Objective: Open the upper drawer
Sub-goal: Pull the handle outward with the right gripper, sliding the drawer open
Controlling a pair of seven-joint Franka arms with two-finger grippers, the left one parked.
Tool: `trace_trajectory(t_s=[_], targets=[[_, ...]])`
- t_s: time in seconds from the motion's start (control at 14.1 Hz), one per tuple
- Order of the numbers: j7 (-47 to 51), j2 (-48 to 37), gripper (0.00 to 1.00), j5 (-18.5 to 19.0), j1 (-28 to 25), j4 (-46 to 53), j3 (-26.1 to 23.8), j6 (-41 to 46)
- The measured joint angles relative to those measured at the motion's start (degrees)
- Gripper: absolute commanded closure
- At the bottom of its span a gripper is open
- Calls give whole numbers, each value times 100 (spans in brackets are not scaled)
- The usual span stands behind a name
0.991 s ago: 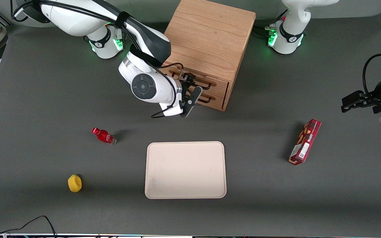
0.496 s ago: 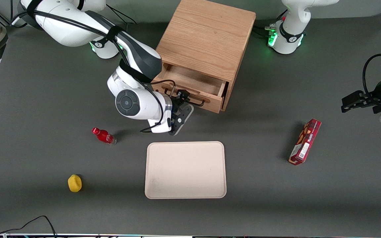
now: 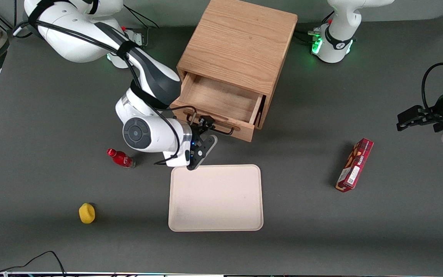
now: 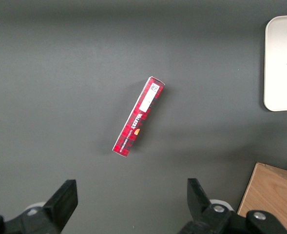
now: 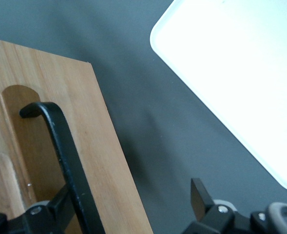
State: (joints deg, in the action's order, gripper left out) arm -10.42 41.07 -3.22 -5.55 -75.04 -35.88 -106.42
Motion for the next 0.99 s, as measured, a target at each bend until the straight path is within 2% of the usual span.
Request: trace_trajectory(t_s=[0.99], targets=[[-423, 350, 0, 14, 4, 904, 599, 68]])
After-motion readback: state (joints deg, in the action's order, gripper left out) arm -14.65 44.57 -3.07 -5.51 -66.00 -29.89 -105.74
